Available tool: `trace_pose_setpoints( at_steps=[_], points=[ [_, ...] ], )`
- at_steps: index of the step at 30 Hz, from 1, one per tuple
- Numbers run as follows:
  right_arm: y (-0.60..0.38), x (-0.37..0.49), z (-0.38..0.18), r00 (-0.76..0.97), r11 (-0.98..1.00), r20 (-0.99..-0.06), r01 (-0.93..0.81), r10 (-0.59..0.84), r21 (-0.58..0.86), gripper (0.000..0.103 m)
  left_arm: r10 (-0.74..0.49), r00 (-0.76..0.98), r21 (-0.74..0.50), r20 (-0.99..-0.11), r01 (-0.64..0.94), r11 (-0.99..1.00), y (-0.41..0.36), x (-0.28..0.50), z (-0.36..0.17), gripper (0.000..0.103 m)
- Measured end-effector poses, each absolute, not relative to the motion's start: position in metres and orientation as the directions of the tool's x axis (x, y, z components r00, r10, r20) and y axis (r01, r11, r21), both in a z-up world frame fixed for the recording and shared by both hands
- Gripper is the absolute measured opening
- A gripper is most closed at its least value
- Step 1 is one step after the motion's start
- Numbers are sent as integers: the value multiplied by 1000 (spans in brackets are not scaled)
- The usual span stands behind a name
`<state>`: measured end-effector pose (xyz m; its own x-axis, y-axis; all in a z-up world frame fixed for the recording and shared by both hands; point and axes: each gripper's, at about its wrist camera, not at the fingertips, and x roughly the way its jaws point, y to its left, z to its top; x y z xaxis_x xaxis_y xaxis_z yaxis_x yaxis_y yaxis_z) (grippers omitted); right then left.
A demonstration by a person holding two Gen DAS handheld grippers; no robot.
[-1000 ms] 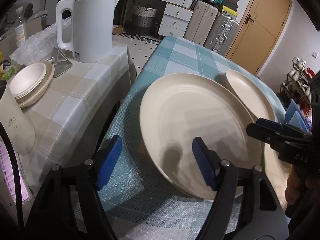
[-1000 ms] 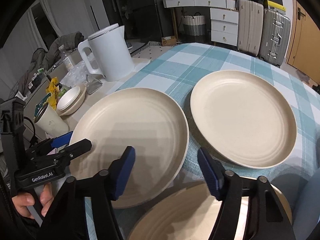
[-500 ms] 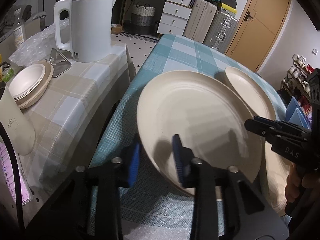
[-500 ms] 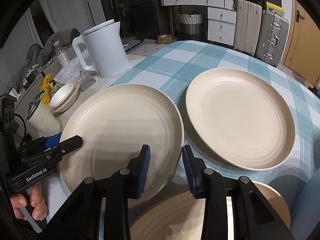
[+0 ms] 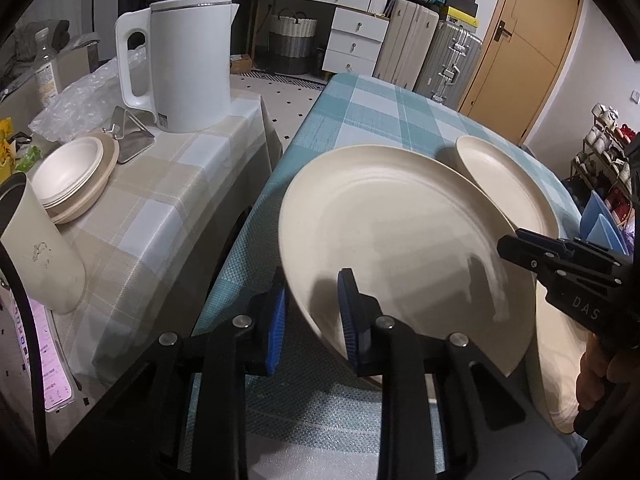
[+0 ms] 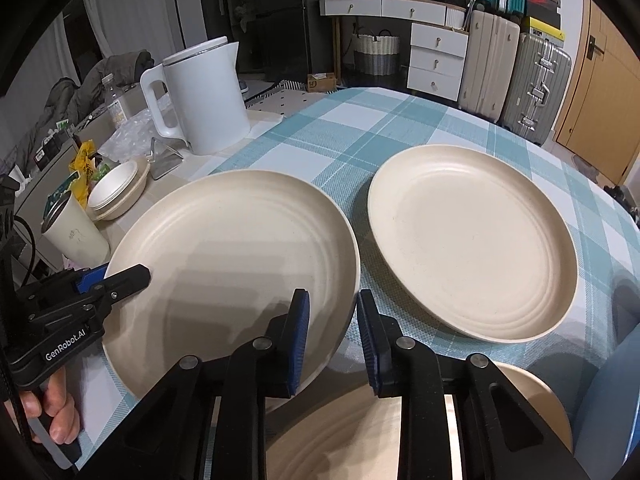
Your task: Organize plates and bowls
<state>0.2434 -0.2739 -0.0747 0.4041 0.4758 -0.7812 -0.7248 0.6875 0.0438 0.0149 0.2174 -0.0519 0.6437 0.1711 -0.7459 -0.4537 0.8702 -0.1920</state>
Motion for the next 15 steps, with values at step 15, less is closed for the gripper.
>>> trace_pose_setpoints(
  at_steps=[15],
  points=[
    [-285, 226, -48, 468, 702, -732, -712, 496, 20, 25, 183, 681, -198, -709, -441, 875, 209, 3, -27, 21]
  ],
)
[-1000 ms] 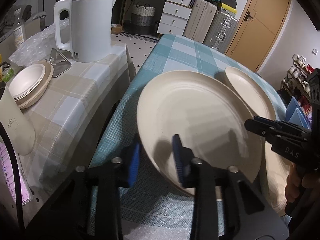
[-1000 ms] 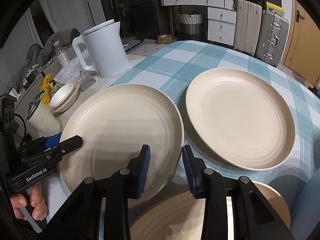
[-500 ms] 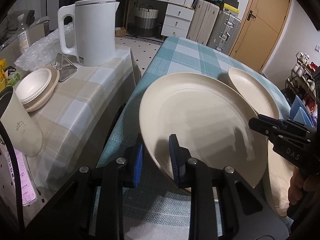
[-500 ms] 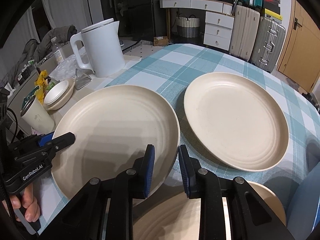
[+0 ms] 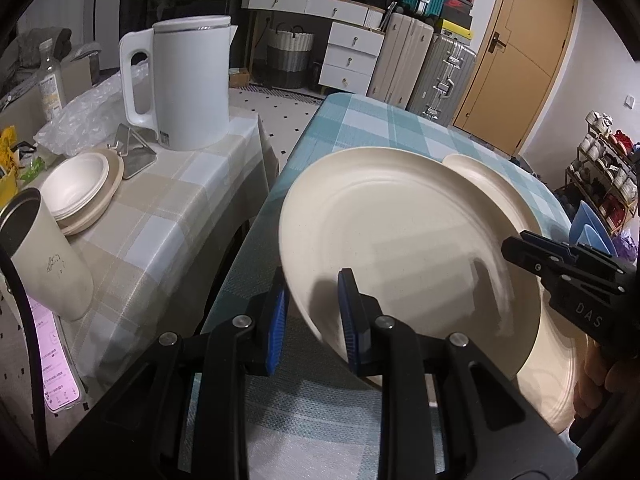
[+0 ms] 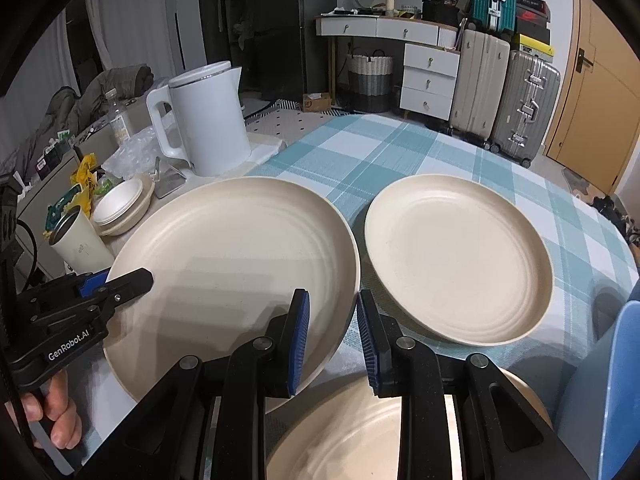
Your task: Organize plates and bowls
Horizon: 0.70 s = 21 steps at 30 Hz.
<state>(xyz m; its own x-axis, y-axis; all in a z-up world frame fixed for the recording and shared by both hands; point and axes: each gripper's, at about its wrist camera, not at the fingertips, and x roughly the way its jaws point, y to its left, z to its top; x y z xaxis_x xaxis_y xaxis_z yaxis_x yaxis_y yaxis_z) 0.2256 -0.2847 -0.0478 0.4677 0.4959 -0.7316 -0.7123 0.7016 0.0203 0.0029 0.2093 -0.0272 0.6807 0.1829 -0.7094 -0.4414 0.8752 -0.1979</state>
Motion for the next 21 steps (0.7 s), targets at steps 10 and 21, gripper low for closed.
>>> trace_pose_setpoints(
  at_steps=[10, 21],
  points=[
    [-312, 214, -32, 513, 728, -702, -685, 494, 12, 25, 177, 711, -179, -681, -396, 901, 183, 2, -6, 21],
    [-355, 202, -19, 569, 775, -664, -631, 485, 26, 25, 150, 735, -147, -661, -323, 935, 138, 3, 12, 21]
  ],
)
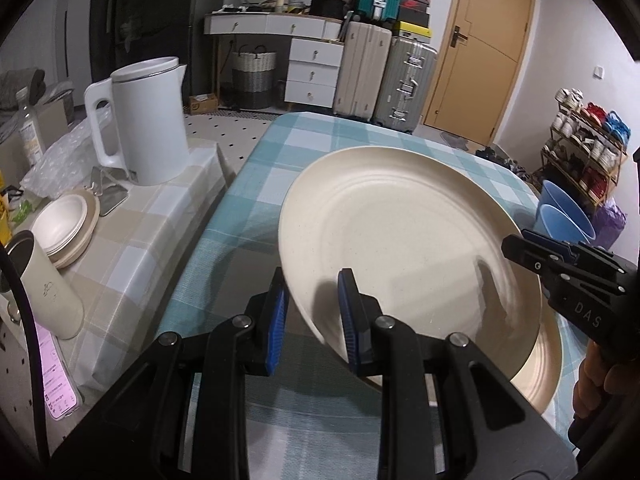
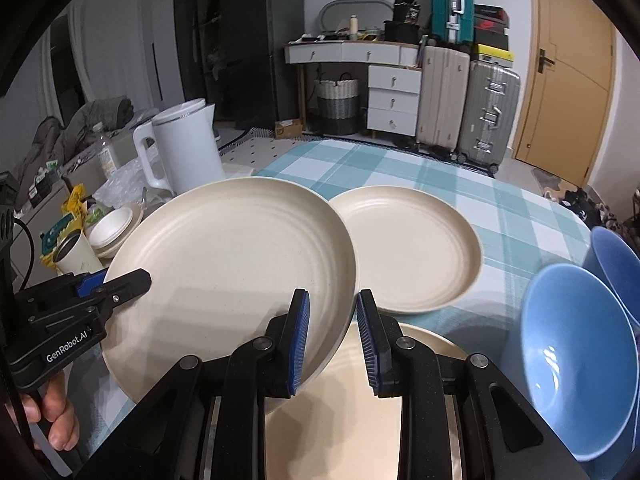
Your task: Organize plates and bowls
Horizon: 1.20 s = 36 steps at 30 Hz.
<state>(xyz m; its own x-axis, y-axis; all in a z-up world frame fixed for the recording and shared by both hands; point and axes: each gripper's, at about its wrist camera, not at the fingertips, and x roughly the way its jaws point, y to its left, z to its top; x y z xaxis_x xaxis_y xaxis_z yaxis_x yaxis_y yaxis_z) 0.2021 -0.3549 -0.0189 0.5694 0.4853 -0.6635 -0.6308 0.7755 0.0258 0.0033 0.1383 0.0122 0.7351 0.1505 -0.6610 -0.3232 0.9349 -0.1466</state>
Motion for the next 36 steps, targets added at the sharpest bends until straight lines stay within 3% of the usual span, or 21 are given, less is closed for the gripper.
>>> trace_pose_setpoints(
  at_steps=[16, 36],
  points=[
    [-417, 181, -10, 629, 836, -641, -547, 439, 36, 25, 94, 751, -110, -654, -217, 970, 78, 3, 24, 22],
    [-450, 166, -20, 639, 871, -656, -487, 401, 57, 25, 60, 736, -74, -674, -149, 986, 57, 4, 21, 22]
  ],
)
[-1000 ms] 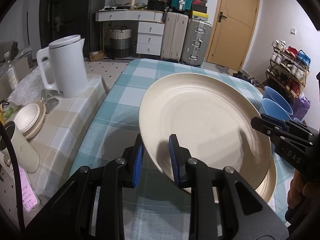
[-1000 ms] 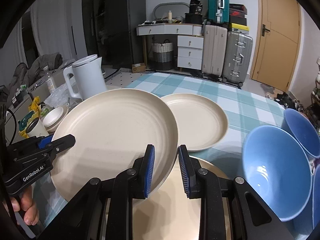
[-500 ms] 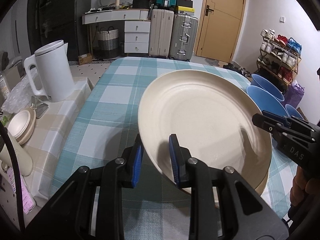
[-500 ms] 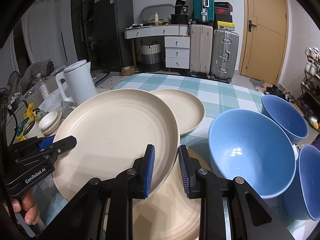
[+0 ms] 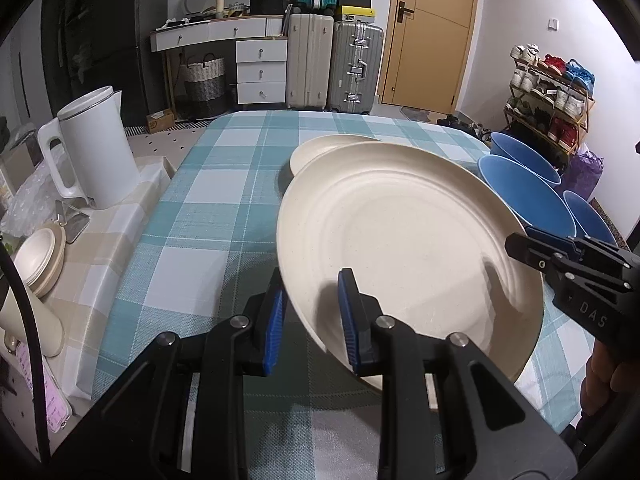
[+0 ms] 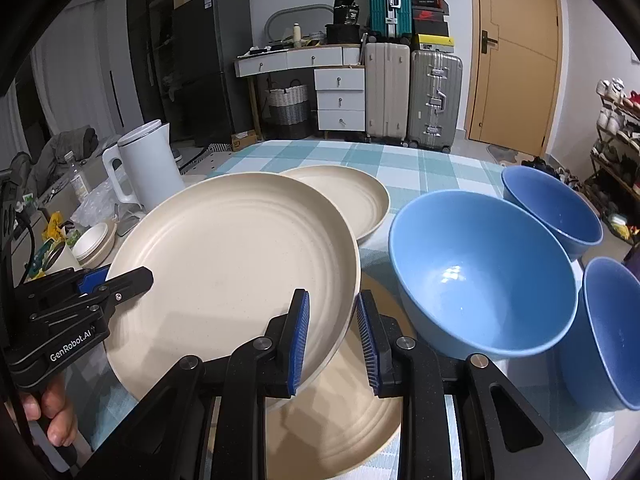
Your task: Organize plates and bowls
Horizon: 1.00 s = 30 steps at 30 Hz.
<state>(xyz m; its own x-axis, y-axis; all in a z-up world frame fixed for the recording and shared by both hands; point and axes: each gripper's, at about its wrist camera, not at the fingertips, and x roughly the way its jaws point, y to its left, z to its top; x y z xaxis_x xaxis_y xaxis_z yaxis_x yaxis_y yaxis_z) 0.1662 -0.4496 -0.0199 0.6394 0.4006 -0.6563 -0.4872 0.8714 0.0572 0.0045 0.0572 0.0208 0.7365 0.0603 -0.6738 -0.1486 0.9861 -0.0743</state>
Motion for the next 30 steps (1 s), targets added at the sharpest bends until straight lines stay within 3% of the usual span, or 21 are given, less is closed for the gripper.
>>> trace_pose_setpoints(
  at_steps=[30],
  points=[
    [-471, 148, -44, 636, 904, -693, -423, 340, 55, 25, 19, 691, -30, -723, -59, 998, 32, 15, -4, 22]
  ],
)
